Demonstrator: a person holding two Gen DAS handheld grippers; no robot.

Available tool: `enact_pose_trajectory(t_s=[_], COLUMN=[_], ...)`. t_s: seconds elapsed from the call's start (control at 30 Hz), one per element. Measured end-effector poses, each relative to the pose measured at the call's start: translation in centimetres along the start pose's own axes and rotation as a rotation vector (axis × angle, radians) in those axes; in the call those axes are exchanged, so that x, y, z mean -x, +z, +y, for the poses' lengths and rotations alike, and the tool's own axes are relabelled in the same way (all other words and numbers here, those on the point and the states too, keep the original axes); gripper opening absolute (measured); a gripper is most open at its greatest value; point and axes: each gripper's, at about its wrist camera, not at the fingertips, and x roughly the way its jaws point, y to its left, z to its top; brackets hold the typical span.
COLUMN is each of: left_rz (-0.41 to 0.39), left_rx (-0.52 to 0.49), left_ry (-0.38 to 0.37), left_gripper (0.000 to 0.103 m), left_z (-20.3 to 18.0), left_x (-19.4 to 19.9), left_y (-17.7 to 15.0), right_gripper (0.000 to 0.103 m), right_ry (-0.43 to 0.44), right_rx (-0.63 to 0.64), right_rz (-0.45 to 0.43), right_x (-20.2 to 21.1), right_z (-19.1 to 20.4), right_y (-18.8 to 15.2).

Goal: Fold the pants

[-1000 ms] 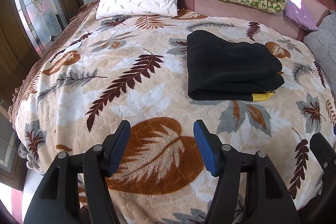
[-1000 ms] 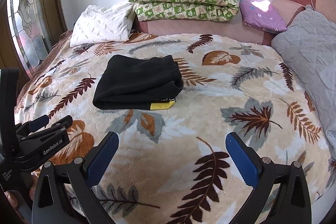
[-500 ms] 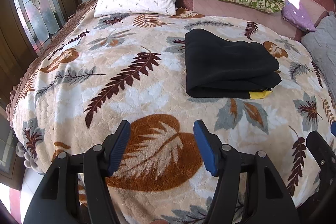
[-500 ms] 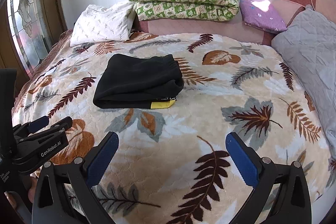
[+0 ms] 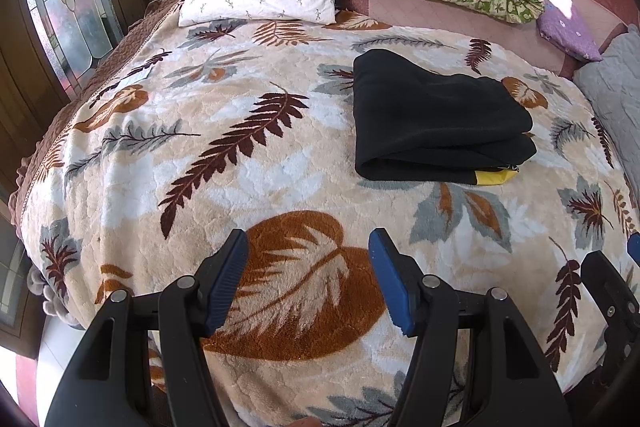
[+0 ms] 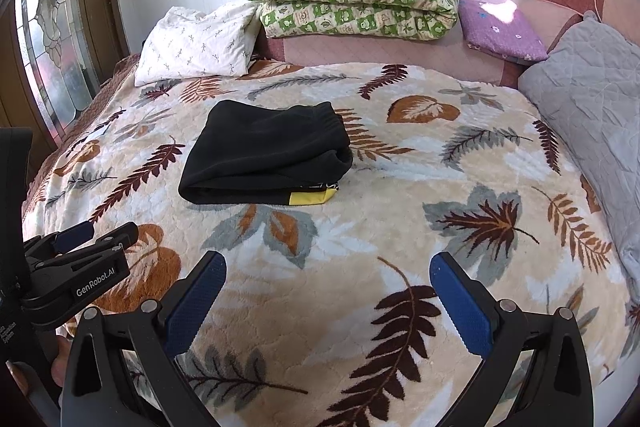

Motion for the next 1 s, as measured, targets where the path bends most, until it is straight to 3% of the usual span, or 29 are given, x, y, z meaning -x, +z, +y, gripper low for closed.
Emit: enact_pose_trajectory(t_s=[1.0], left_rz=[0.011], left_rx=[-0.010], left_ry=[-0.034], left_gripper=[0.062], left_z=[-0.69], left_x=[0.03], left_y=[0.35], right_gripper=[0.102], right_ry=[-0.002], right_rx=[0.012], right_rz=[0.021], right_x=[-0.84], right_z=[-0.61], right_y=[-0.09])
